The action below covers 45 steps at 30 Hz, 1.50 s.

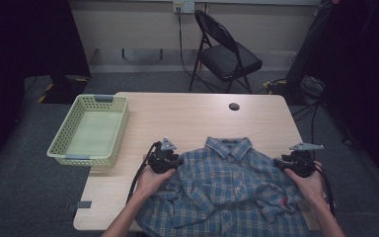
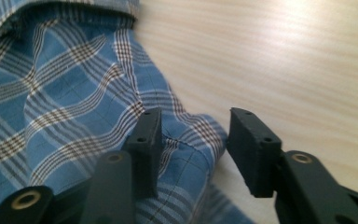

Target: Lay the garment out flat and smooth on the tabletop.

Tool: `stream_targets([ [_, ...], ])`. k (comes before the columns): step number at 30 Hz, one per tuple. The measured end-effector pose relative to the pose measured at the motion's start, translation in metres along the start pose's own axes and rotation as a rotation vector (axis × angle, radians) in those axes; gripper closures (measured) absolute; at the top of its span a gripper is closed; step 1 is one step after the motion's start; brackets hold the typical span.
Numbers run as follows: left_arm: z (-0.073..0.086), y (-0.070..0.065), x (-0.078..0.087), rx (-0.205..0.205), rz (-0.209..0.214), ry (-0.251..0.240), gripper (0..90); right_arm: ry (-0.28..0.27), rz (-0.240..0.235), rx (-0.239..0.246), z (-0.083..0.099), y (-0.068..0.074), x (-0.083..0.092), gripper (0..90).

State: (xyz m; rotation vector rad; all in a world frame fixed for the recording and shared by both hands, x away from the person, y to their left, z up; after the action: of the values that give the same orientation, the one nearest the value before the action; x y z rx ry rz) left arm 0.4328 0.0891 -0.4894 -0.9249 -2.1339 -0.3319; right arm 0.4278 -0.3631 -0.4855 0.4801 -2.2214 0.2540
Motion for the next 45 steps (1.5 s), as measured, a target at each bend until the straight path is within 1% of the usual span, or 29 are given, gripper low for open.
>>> stream_targets([
  [3, 0.006, -0.002, -0.005, 0.008, 0.006, 0.013, 65.0, 0.015, 0.003, 0.019, 0.007, 0.005, -0.003, 51.5],
  [4, 0.010, -0.003, -0.007, -0.007, 0.001, 0.023, 63.1, 0.023, 0.008, 0.022, 0.011, 0.006, -0.006, 49.7],
  [5, 0.010, -0.003, -0.007, -0.007, 0.001, 0.023, 62.6, 0.022, 0.008, 0.023, 0.012, 0.007, -0.007, 49.4],
  [7, 0.012, -0.004, -0.006, 0.001, -0.005, 0.020, 61.6, 0.016, 0.013, 0.023, 0.013, 0.007, -0.007, 47.8],
  [9, 0.013, -0.005, -0.007, -0.015, -0.025, 0.019, 60.4, 0.013, 0.020, 0.023, 0.014, 0.007, -0.007, 47.9],
  [10, 0.013, -0.007, -0.007, -0.028, -0.036, 0.021, 59.2, -0.003, 0.018, 0.019, 0.016, 0.008, -0.007, 51.5],
  [11, 0.013, -0.008, -0.007, -0.039, -0.041, 0.028, 59.2, -0.003, 0.018, 0.019, 0.016, 0.008, -0.007, 51.5],
  [13, 0.013, -0.009, -0.007, -0.042, -0.043, 0.030, 58.4, -0.008, 0.004, 0.027, 0.017, 0.010, -0.006, 58.0],
  [14, 0.013, -0.008, -0.006, -0.039, -0.037, 0.030, 56.2, -0.008, -0.014, 0.033, 0.017, 0.011, -0.005, 66.3],
  [15, 0.013, -0.008, -0.006, -0.039, -0.037, 0.030, 53.2, -0.008, -0.014, 0.033, 0.017, 0.011, -0.005, 66.3],
  [16, 0.013, -0.006, -0.005, -0.031, -0.030, 0.029, 51.1, -0.006, -0.014, 0.049, 0.017, 0.014, -0.005, 72.9],
  [18, 0.013, -0.001, -0.001, 0.002, 0.004, 0.011, 48.7, -0.004, -0.016, 0.056, 0.017, 0.015, -0.005, 75.5],
  [20, 0.011, 0.006, 0.004, 0.011, 0.002, -0.011, 45.9, -0.001, -0.012, 0.070, 0.016, 0.018, -0.006, 79.7],
  [21, 0.009, 0.009, 0.006, 0.030, 0.008, -0.025, 45.9, -0.001, -0.012, 0.070, 0.016, 0.018, -0.006, 79.7],
  [22, 0.007, 0.018, 0.010, 0.066, 0.015, -0.049, 48.2, -0.002, -0.015, 0.069, 0.015, 0.018, -0.006, 80.2],
  [23, 0.007, 0.018, 0.010, 0.066, 0.015, -0.049, 50.1, -0.003, -0.017, 0.067, 0.015, 0.017, -0.006, 80.2],
  [24, 0.005, 0.024, 0.011, 0.095, 0.018, -0.065, 52.9, -0.003, -0.019, 0.064, 0.015, 0.017, -0.006, 80.2],
  [27, 0.005, 0.024, 0.008, 0.094, 0.018, -0.047, 56.5, -0.005, -0.016, 0.064, 0.015, 0.017, -0.006, 80.1],
  [29, 0.005, 0.020, 0.002, 0.070, 0.020, -0.019, 56.5, -0.005, -0.016, 0.065, 0.015, 0.017, -0.006, 80.1],
  [30, 0.005, 0.018, -0.001, 0.052, 0.000, 0.003, 56.0, -0.005, -0.021, 0.060, 0.015, 0.016, -0.006, 80.0],
  [32, 0.006, 0.014, -0.007, 0.047, 0.004, 0.024, 53.4, -0.007, -0.026, 0.054, 0.016, 0.015, -0.006, 79.9],
  [33, 0.006, 0.013, -0.009, 0.042, 0.002, 0.026, 53.4, -0.007, -0.026, 0.054, 0.016, 0.015, -0.006, 79.9],
  [35, 0.007, 0.009, -0.012, 0.040, -0.011, 0.026, 43.7, -0.008, -0.031, 0.049, 0.016, 0.015, -0.006, 79.8],
  [36, 0.007, 0.008, -0.012, 0.018, -0.017, 0.030, 42.7, -0.008, -0.031, 0.049, 0.016, 0.015, -0.006, 79.8],
  [38, 0.007, 0.006, -0.014, 0.004, -0.062, 0.028, 40.5, -0.009, -0.029, 0.054, 0.016, 0.015, -0.007, 79.8],
  [40, 0.009, 0.003, -0.013, -0.007, -0.051, 0.015, 44.9, -0.009, -0.032, 0.047, 0.016, 0.015, -0.006, 79.8],
  [43, 0.010, 0.001, -0.013, -0.021, -0.034, 0.013, 46.9, -0.013, -0.033, 0.041, 0.017, 0.015, -0.006, 79.8],
  [44, 0.010, -0.001, -0.012, -0.029, -0.022, 0.015, 52.1, -0.016, -0.037, 0.034, 0.017, 0.014, -0.007, 79.8],
  [45, 0.010, -0.001, -0.012, -0.029, -0.022, 0.015, 60.8, -0.016, -0.037, 0.034, 0.017, 0.014, -0.007, 79.8],
])
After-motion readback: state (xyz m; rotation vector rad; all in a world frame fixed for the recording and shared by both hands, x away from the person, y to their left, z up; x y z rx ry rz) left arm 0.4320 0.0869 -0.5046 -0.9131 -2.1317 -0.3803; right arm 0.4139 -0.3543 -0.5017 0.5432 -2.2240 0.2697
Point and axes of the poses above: each handheld gripper's, and its own axes: x roughly backward along the jaws, z roughly out of its underside, y roughly to its left, the point moved 2 cm from there along -x, roughly forward along the jaws, and after that the axes turned 5 degrees about y, right-handed, at the moved point
